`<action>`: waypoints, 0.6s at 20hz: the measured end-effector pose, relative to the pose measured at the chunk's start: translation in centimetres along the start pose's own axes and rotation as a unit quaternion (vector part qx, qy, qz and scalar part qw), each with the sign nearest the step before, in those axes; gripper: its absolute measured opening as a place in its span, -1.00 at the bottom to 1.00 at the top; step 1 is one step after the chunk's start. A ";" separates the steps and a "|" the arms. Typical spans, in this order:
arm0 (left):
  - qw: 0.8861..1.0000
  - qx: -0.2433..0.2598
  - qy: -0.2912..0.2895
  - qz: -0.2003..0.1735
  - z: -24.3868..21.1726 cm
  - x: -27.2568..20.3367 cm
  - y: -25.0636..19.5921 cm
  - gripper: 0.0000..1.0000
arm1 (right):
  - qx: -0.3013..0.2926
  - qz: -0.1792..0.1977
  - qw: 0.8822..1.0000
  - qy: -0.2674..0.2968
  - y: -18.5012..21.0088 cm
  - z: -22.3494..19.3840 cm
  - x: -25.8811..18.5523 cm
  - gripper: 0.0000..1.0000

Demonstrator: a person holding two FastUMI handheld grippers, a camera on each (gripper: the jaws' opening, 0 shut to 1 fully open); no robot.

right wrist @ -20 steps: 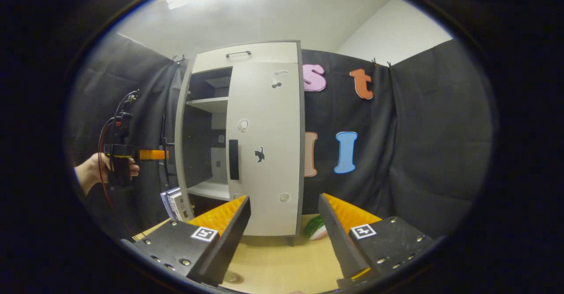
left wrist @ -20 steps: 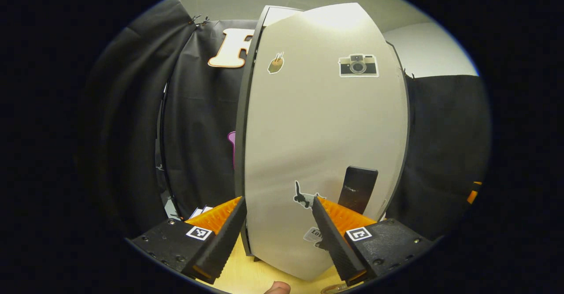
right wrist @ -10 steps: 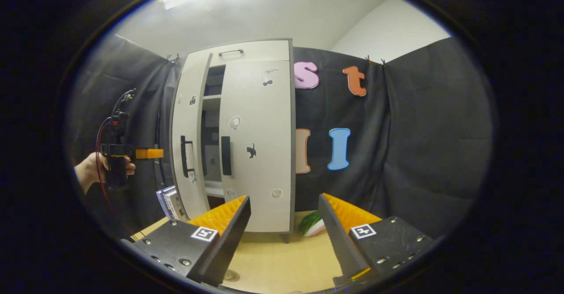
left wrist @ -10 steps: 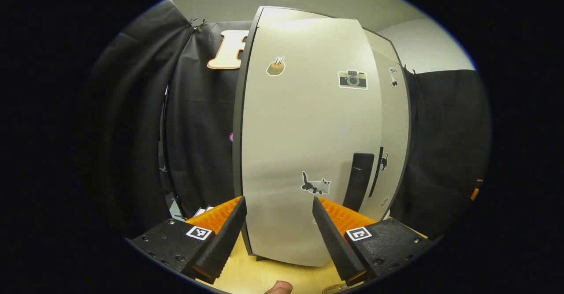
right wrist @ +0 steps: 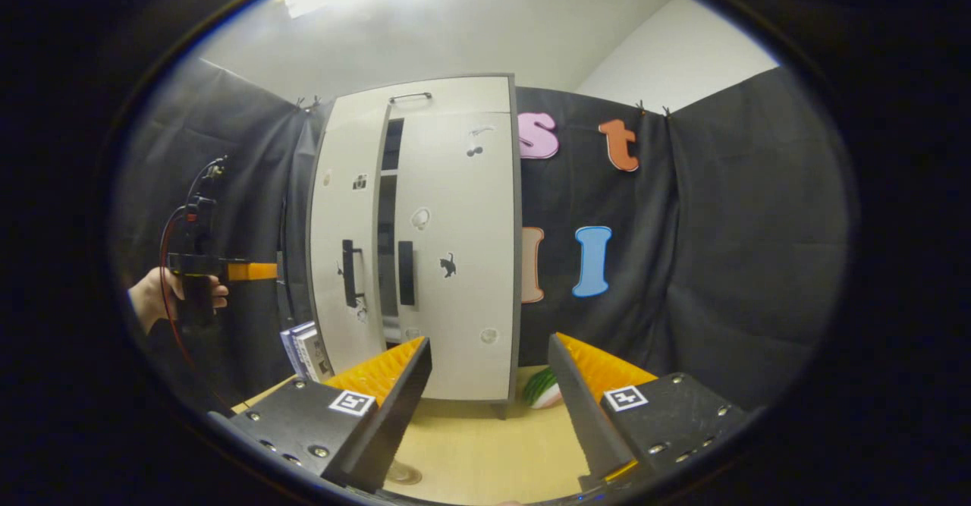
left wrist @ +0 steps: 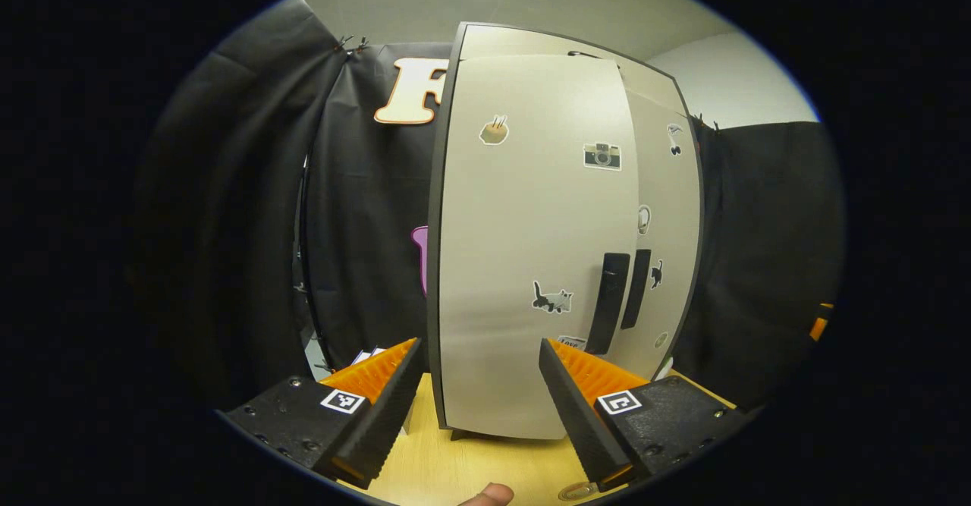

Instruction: Grasp the bottle in the cabinet with the left hand and place it on the coaster, then close the right door with the right hand and the left door with the left hand.

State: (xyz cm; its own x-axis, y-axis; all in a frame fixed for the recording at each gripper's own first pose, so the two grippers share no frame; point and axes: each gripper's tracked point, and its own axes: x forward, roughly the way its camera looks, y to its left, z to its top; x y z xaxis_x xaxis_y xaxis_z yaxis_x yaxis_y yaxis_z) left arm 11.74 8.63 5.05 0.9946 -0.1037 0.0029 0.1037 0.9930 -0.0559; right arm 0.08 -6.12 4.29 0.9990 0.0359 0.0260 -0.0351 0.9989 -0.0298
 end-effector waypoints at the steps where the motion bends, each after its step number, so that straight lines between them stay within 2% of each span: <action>1: 1.000 0.000 -0.001 0.001 0.1 -0.4 0.1 0.92 | 0.001 0.002 1.000 0.000 0.1 0.1 -0.1 0.88; 2: 1.000 0.003 -0.004 0.005 0.3 -0.9 0.4 0.92 | 0.003 0.003 1.000 0.000 0.2 0.2 -0.1 0.82; 4: 1.000 0.009 -0.006 0.011 0.2 -1.6 0.7 0.91 | 0.004 0.003 1.000 -0.002 0.4 0.2 -0.2 0.88; 5: 1.000 0.011 -0.002 0.015 -0.1 -2.0 0.7 0.83 | 0.004 0.003 1.000 -0.005 0.4 0.3 -0.3 0.82; 6: 1.000 0.011 0.000 0.021 -0.1 -2.5 0.9 0.92 | 0.004 0.004 1.000 -0.006 0.5 0.3 -0.2 0.88; 8: 0.999 0.013 -0.001 0.032 -0.2 -3.4 1.0 0.91 | 0.000 0.003 1.000 -0.004 0.5 0.0 -0.1 0.88; 9: 0.999 0.012 -0.001 0.036 -0.3 -3.9 0.9 0.82 | -0.004 0.002 1.000 -0.003 0.6 -0.3 -0.2 0.88; 10: 0.999 0.012 -0.004 0.036 -0.3 -4.4 0.6 0.82 | -0.007 0.002 1.000 -0.002 0.8 -0.5 -0.1 0.82; 11: 0.999 0.008 -0.004 0.034 -0.6 -4.8 0.2 0.82 | -0.009 0.003 1.000 -0.002 1.1 -0.8 -0.1 0.88; 12: 1.000 0.008 -0.003 0.030 -0.9 -5.2 -0.3 0.92 | -0.011 0.006 1.000 -0.003 1.4 -1.0 0.0 0.82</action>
State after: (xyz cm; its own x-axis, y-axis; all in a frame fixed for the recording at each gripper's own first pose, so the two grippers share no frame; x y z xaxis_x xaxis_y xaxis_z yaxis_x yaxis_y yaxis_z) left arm 6.54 8.86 4.11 0.9990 -0.0436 0.0069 0.0438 0.9982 -0.0403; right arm 0.02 -4.75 3.26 0.9984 0.0480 0.0309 -0.0463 0.9976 -0.0520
